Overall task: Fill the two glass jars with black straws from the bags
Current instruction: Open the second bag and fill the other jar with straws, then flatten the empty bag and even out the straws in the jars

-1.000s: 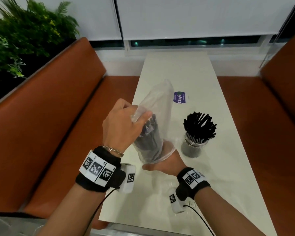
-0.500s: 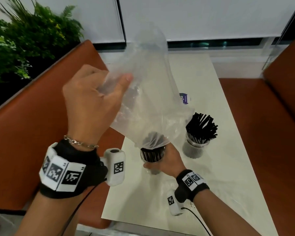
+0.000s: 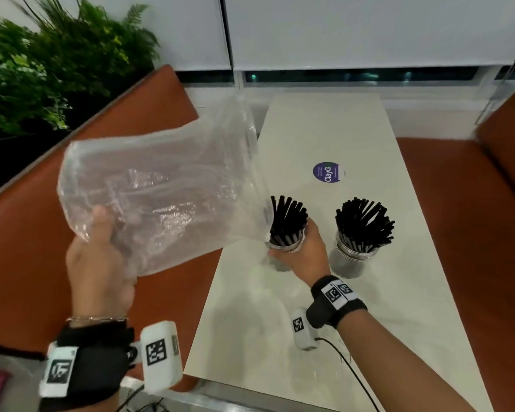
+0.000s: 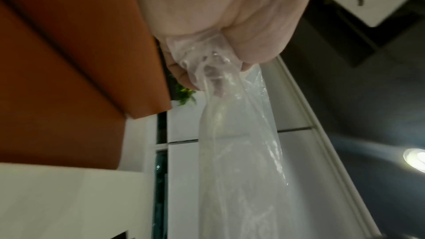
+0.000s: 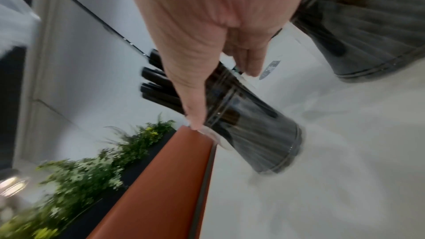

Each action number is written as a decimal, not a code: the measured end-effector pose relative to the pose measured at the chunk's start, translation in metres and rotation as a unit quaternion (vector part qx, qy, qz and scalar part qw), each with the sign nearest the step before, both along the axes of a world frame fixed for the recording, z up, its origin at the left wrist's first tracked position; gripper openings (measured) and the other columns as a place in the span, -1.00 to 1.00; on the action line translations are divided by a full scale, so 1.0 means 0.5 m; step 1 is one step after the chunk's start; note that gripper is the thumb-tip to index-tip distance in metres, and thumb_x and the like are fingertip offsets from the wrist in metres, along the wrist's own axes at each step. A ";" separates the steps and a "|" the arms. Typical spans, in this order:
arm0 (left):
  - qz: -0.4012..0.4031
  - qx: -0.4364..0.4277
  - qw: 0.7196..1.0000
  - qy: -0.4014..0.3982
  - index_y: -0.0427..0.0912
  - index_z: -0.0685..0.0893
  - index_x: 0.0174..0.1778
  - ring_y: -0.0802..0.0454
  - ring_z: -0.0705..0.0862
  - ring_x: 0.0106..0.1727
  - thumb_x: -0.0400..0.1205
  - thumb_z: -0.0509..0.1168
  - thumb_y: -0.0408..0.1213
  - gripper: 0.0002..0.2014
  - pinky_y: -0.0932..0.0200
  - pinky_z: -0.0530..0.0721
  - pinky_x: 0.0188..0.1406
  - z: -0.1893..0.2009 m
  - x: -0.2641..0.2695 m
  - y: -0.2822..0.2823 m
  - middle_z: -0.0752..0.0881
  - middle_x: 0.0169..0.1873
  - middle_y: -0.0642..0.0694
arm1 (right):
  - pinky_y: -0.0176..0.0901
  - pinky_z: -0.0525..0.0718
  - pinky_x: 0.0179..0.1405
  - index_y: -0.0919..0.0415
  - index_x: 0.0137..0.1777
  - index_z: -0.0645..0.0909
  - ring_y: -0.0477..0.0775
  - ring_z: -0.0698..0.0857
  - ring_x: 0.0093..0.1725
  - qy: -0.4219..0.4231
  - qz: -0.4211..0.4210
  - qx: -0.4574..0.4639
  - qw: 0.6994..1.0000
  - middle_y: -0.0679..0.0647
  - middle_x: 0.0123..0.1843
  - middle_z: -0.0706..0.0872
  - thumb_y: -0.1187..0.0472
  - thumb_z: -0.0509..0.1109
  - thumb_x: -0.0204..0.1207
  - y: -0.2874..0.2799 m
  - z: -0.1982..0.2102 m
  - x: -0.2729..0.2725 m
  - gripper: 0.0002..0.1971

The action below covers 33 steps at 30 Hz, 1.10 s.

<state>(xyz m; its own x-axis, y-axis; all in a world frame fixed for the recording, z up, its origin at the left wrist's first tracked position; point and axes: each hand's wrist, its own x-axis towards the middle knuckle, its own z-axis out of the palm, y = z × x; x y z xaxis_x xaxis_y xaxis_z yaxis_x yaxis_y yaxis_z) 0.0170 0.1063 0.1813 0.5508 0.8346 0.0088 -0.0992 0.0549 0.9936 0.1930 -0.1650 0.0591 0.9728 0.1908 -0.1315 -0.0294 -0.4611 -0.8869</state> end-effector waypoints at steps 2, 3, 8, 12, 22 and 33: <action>-0.079 -0.069 0.994 -0.007 -0.36 0.63 0.56 0.65 0.76 0.01 0.92 0.17 -0.13 -0.57 0.53 0.68 0.25 -0.015 -0.019 -0.057 0.83 -0.15 0.57 | 0.00 0.57 0.56 0.18 0.85 0.07 0.21 0.58 0.63 -0.003 -0.007 -0.067 0.998 0.16 0.77 0.41 0.00 0.77 0.40 -0.015 0.029 -0.039 0.18; -0.054 -0.085 0.995 -0.012 -0.26 0.68 0.54 0.45 0.83 0.13 0.89 0.21 -0.06 -0.57 0.33 0.73 0.33 -0.036 -0.028 -0.066 0.89 -0.02 0.40 | -0.05 0.59 0.50 0.19 0.85 0.08 0.19 0.61 0.60 -0.040 -0.011 -0.088 0.995 0.15 0.77 0.40 0.00 0.72 0.48 -0.026 0.042 -0.072 0.11; -0.062 -0.168 0.984 0.016 0.01 0.78 0.36 -0.11 0.82 0.40 0.81 0.24 0.14 -0.61 -0.19 0.82 0.37 -0.112 -0.046 -0.124 0.87 0.32 -0.04 | -0.18 0.81 0.25 -0.27 0.65 0.39 -0.17 0.78 0.32 -0.031 0.144 0.096 0.985 -0.34 0.50 0.61 -0.03 0.78 0.41 -0.115 0.130 -0.238 -0.13; -0.107 -0.212 0.971 0.034 -0.03 0.70 0.51 -0.17 0.79 0.43 0.74 0.23 0.30 -0.41 -0.32 0.57 0.61 -0.165 -0.074 -0.173 0.84 0.36 -0.11 | -0.07 0.84 0.22 -0.34 0.54 0.47 -0.10 0.86 0.18 0.073 0.146 0.120 0.979 -0.19 0.26 0.82 0.07 0.82 0.38 -0.162 0.120 -0.271 -0.19; -0.103 -0.034 0.977 0.182 0.12 0.86 -0.06 -0.24 0.75 -0.18 0.34 0.23 0.74 -0.24 -0.13 0.78 -0.10 -0.303 -0.139 -0.306 0.80 -0.26 0.03 | -0.08 0.70 0.22 -0.16 -0.13 0.59 -0.11 0.77 0.00 0.006 0.259 -0.135 0.956 -0.26 -0.10 0.84 0.10 0.40 0.77 -0.370 0.022 -0.320 -0.78; -0.202 -0.107 0.890 0.395 -0.05 0.64 0.21 -0.05 0.70 -0.05 0.63 0.37 0.36 -0.46 0.01 0.60 0.08 -0.355 -0.095 -0.381 0.75 -0.08 -0.01 | -0.20 0.65 -0.06 0.33 -0.11 0.68 -0.11 0.80 -0.25 0.126 0.015 -0.012 0.992 0.08 -0.25 0.90 0.30 0.46 0.74 -0.490 -0.084 -0.349 -0.82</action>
